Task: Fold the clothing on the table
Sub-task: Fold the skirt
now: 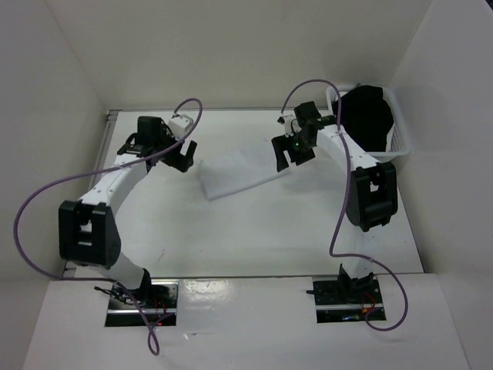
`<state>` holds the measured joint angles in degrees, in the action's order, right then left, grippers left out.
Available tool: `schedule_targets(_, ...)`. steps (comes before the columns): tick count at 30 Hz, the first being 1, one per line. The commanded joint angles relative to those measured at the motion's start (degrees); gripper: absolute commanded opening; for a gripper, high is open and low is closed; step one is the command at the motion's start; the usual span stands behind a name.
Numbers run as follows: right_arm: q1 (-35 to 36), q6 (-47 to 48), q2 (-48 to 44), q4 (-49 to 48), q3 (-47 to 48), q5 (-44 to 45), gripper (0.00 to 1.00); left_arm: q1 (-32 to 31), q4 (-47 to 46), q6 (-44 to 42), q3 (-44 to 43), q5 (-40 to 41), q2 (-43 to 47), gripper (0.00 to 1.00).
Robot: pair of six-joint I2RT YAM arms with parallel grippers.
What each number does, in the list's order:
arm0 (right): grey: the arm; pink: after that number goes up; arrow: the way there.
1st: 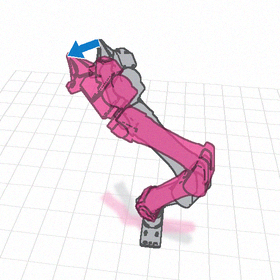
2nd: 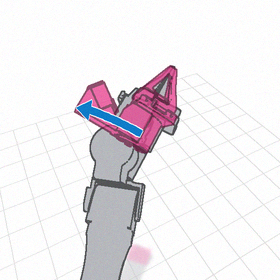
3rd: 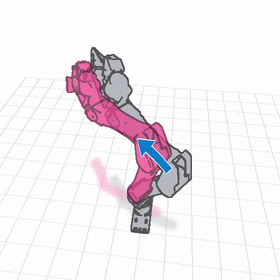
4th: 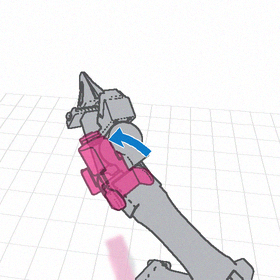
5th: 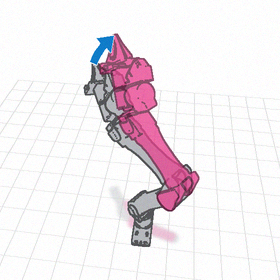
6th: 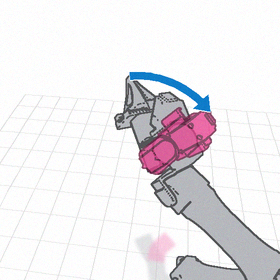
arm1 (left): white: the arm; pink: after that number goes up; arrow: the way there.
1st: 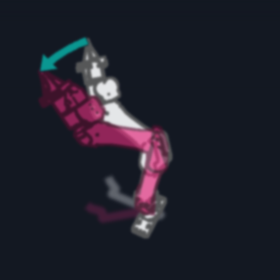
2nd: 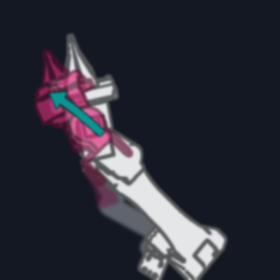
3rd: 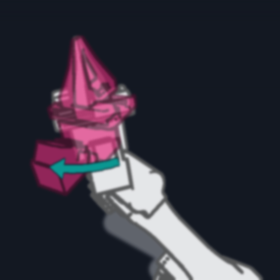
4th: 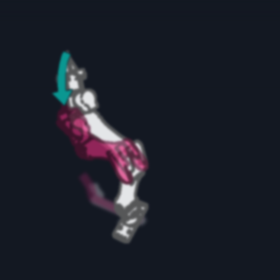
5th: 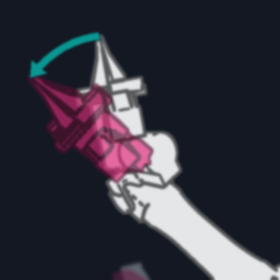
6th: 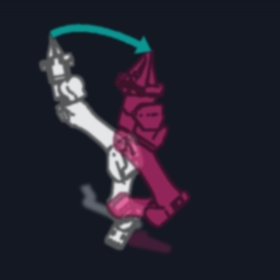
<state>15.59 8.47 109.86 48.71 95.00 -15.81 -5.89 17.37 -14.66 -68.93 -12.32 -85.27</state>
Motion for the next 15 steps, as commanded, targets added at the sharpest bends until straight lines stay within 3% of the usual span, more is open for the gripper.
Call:
schedule_targets(1,-0.2,0.3,-3.1,-4.5,-3.4,1.6,0.85,0.9,2.0,-0.4,-3.5,-8.0,-7.7,1.0)
schedule_targets(13,-0.2,0.3,-5.4,-6.2,-6.0,1.6,0.84,4.7,5.1,-1.6,-19.1,-20.5,-29.8,0.97)
schedule_targets(15,-0.2,0.3,-5.4,-6.2,-6.0,1.6,0.84,4.7,5.7,-1.6,-20.5,-20.5,-32.4,0.93)
